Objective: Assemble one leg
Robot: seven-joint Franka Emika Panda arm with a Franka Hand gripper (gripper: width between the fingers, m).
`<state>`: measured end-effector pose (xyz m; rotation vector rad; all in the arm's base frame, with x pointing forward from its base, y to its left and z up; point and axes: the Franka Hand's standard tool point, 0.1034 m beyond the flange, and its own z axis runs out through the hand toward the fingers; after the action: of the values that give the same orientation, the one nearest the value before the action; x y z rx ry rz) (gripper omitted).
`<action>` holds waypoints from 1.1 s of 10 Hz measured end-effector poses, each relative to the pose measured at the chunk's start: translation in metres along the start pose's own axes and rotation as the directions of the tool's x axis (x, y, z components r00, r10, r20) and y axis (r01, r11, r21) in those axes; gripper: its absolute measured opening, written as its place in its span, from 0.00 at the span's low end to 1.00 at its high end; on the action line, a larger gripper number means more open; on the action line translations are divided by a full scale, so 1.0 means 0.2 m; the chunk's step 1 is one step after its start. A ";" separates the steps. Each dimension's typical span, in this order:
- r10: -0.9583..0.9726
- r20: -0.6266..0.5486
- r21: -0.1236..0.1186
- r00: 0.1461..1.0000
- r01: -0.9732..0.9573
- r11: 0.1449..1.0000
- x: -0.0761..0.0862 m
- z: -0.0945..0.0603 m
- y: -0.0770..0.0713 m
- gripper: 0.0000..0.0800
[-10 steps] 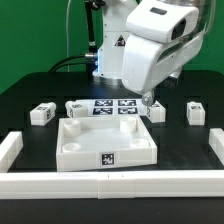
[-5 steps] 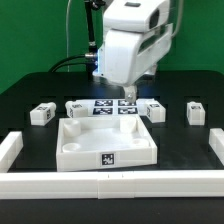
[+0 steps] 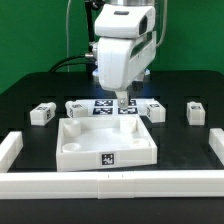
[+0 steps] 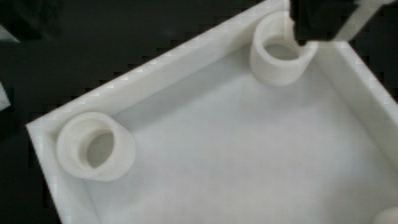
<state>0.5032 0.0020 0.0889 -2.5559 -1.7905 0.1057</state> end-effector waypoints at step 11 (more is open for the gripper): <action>-0.439 -0.047 -0.042 0.897 0.437 0.899 -0.36 0.40 -0.21 0.81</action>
Offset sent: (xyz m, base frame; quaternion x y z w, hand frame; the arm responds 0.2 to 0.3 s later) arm -0.0616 -0.0133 -0.0238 -0.0353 0.1516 -0.2477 0.9562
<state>0.4335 -0.0530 0.0146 -2.0758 -2.3031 -0.0010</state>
